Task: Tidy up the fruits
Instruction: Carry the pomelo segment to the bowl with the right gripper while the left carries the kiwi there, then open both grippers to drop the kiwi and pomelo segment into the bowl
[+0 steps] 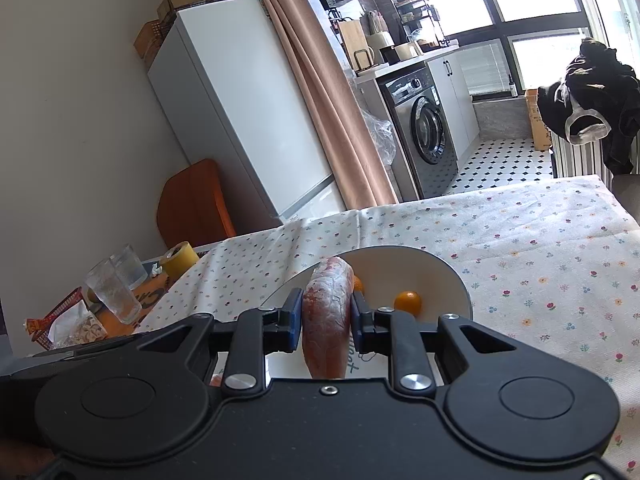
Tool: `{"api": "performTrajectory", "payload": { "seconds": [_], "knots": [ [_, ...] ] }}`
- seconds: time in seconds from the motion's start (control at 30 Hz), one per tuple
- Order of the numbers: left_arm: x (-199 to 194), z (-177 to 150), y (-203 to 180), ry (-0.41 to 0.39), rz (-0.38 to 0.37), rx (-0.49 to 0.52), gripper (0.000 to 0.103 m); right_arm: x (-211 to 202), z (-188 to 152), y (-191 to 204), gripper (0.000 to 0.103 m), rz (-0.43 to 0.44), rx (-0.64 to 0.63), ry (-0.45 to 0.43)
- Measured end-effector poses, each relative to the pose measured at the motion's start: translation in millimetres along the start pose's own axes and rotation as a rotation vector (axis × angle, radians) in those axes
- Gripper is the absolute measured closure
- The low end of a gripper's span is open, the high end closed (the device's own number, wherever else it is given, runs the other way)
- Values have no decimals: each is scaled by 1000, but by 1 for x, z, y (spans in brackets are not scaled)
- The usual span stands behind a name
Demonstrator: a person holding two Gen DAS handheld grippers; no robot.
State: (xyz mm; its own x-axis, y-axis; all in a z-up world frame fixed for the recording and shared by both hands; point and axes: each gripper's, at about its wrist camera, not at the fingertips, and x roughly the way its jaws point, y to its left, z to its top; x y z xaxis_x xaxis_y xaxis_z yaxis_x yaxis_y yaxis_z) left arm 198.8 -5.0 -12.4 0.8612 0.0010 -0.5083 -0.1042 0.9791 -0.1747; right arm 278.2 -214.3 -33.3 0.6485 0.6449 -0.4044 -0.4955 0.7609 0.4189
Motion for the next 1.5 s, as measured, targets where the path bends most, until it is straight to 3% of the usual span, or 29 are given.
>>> {"api": "performTrajectory", "payload": {
  "seconds": [0.3,0.57,0.77,0.8,0.93,1.1,1.23,1.37,1.5],
  "knots": [
    [27,-9,-6,47,35,-15,78,10,-13,-8,80,9,3,30],
    [24,-12,0,51,66,-19,74,11,-15,-13,80,0,18,31],
    [11,-17,7,42,90,-46,61,13,-18,-10,79,1,15,33],
    [8,-19,9,42,96,-57,58,12,-18,-9,73,7,12,29],
    [-1,-25,14,42,110,-78,48,7,-17,-6,71,15,-3,-3],
    [-15,-28,19,27,117,-94,32,1,-16,3,58,8,-15,-4],
    [-28,-30,24,11,120,-104,20,-8,-15,14,39,4,-42,-12],
    [-38,-32,28,4,130,-118,14,-19,-17,24,24,-1,-74,-24],
    [-49,-33,36,2,127,-139,11,-28,-19,28,16,-3,-66,-29]
  ]
}}
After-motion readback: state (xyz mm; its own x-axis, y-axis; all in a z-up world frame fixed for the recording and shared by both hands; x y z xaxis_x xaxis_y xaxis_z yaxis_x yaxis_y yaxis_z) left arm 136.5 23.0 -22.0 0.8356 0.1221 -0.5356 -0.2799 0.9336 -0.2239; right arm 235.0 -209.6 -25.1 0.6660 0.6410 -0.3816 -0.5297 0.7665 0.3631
